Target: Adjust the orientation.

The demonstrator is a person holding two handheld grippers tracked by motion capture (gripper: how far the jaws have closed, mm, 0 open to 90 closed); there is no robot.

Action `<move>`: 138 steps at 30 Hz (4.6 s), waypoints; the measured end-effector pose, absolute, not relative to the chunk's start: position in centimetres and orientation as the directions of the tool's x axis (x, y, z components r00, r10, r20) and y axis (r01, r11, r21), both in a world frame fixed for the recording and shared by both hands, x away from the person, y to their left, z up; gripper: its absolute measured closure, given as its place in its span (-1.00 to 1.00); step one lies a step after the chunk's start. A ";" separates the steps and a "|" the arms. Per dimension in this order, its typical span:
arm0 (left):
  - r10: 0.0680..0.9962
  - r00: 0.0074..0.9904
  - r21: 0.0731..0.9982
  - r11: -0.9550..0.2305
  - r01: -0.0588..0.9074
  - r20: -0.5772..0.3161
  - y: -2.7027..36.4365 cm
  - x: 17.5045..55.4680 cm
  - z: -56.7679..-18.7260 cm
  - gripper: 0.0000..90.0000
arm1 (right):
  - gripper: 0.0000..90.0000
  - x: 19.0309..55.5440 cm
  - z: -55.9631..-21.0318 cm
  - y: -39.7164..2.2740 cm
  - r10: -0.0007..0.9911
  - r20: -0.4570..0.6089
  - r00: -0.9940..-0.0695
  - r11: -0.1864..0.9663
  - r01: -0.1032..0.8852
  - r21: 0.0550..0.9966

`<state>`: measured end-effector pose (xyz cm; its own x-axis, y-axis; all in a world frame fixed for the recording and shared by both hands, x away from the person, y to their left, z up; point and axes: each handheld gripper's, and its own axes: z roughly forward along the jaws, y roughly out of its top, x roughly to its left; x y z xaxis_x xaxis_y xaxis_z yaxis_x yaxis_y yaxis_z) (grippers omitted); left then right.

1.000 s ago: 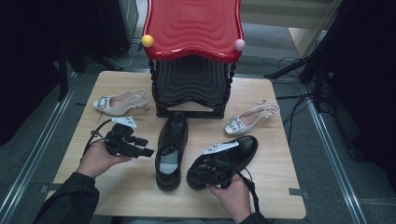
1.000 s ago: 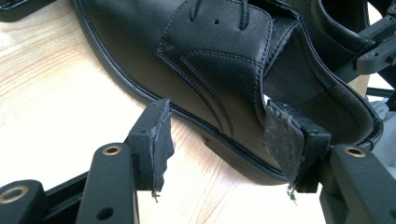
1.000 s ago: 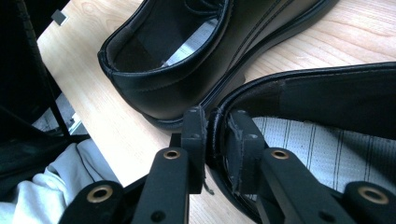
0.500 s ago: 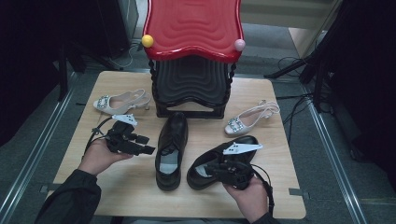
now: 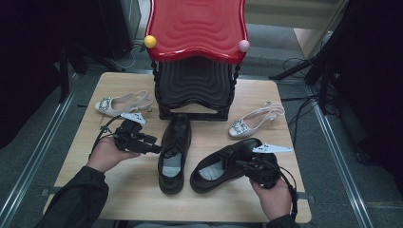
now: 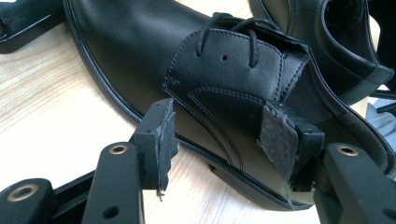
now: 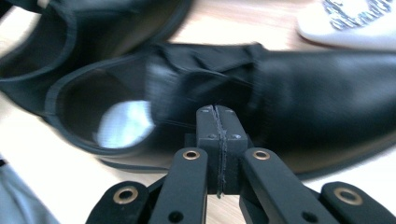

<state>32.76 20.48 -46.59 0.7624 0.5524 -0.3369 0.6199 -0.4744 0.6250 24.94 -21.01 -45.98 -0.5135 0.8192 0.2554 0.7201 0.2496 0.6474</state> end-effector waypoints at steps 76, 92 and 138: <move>0.572 0.739 0.599 -0.467 0.650 -0.356 20.6 32.4 -47.5 0.88 | 1.00 28.9 -48.3 -15.1 0.756 0.249 -0.605 0.374 0.712 0.594; 0.582 0.735 0.592 -0.471 0.654 -0.349 20.9 32.0 -47.8 0.85 | 1.00 29.8 -48.4 -13.5 0.728 0.260 -0.634 0.393 0.697 0.600; 0.542 0.742 0.606 -0.454 0.653 -0.394 16.7 28.6 -48.6 1.00 | 1.00 32.4 -48.7 -14.0 0.767 0.249 -0.591 0.342 0.705 0.621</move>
